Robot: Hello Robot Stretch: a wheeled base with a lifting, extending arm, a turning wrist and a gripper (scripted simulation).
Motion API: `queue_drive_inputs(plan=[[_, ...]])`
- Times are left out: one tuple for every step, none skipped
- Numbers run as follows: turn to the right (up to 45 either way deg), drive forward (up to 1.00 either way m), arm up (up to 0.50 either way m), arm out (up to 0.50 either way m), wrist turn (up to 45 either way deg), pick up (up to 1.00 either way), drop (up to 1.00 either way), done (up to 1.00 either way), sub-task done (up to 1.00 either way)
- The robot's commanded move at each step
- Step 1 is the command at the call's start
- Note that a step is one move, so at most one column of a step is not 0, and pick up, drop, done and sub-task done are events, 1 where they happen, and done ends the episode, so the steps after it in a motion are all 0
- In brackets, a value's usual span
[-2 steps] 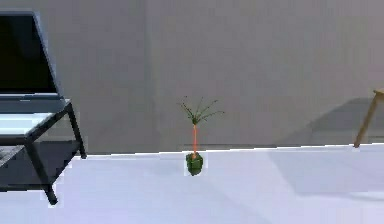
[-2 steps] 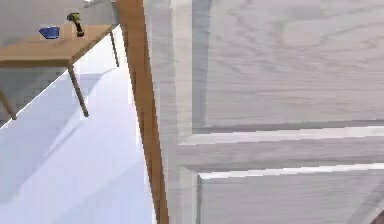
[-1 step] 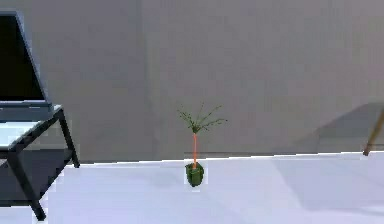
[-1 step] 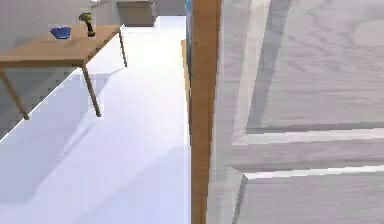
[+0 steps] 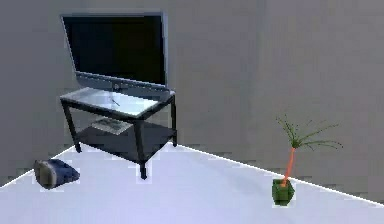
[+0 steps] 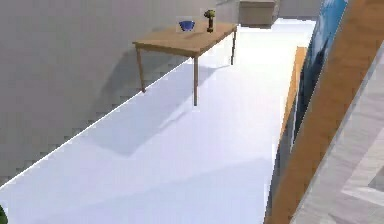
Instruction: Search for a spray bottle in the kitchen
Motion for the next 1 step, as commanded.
queue_drive_inputs(plan=[[0.0, 0.2, 0.0, 0.0, 0.0, 0.0, 0.0, 0.0, 0.0]])
